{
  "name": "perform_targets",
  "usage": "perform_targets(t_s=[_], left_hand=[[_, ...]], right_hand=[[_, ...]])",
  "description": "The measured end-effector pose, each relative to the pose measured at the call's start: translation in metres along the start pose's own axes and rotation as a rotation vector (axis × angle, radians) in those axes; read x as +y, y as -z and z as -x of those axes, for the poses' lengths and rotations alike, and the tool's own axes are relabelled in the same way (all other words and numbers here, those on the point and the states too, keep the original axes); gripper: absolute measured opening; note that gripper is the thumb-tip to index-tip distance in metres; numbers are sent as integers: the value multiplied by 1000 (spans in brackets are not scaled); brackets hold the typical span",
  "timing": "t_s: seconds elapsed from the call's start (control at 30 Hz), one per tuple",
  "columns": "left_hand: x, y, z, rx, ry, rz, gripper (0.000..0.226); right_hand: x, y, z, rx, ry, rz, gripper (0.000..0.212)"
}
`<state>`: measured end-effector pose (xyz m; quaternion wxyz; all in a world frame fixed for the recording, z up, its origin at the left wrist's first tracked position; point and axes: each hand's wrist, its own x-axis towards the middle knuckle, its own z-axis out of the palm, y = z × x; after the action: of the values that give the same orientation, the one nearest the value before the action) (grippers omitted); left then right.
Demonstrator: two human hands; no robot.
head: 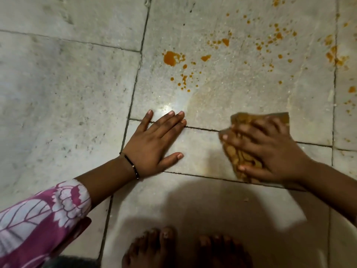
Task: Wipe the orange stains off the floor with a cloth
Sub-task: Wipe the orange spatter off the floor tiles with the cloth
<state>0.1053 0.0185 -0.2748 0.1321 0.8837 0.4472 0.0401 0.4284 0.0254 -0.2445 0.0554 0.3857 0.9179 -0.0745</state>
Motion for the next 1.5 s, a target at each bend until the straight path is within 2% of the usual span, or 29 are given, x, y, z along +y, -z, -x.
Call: perform_targets(t_s=[0.1, 0.13, 0.2, 0.3, 0.43, 0.5, 0.6, 0.67, 0.73, 0.83, 0.9, 1.0, 1.07, 1.13, 1.27, 1.37, 1.5], left_hand=[[-1, 2, 0, -24, 4, -14, 71], [0, 1, 1, -29, 7, -16, 71], [0, 1, 3, -29, 8, -21, 71], [0, 0, 3, -14, 4, -29, 71], [2, -1, 1, 1, 4, -18, 71], [2, 0, 1, -9, 12, -14, 71], [2, 1, 2, -34, 11, -16, 71], [2, 1, 3, -48, 15, -22, 72], [3, 2, 3, -26, 29, -8, 74], [3, 3, 5, 29, 61, 27, 76], [3, 3, 4, 31, 64, 16, 76], [3, 3, 3, 21, 70, 7, 75], [3, 3, 3, 11, 73, 7, 75], [2, 4, 5, -4, 73, 11, 75], [2, 4, 4, -10, 56, 4, 75], [3, 5, 4, -9, 49, 13, 75], [3, 5, 5, -29, 64, 11, 75]], right_hand=[[3, 6, -38, 18, -314, -28, 73], [-4, 5, -48, 9, -361, -26, 77], [-27, 0, -58, -39, -313, -31, 83], [-57, -5, -35, -84, -53, -39, 81], [-33, -3, 7, -133, 214, -30, 71], [-10, -2, 6, -107, 148, 14, 69], [-6, 2, -30, -53, -197, -22, 70], [-27, -1, -59, -20, -312, -49, 71], [-53, -2, -69, -17, -192, -31, 68], [-73, -8, -38, -29, 41, -5, 62], [-65, -9, -5, -64, 86, -48, 61], [-25, -6, 20, -88, -40, -18, 65], [-3, -1, 6, -94, -221, -10, 67], [-7, 1, -25, -81, -308, -25, 69], [-63, -7, -63, -7, -157, -34, 68], [-91, -9, -38, 1, -35, -42, 66], [-72, -16, 27, -55, -117, -71, 69]])
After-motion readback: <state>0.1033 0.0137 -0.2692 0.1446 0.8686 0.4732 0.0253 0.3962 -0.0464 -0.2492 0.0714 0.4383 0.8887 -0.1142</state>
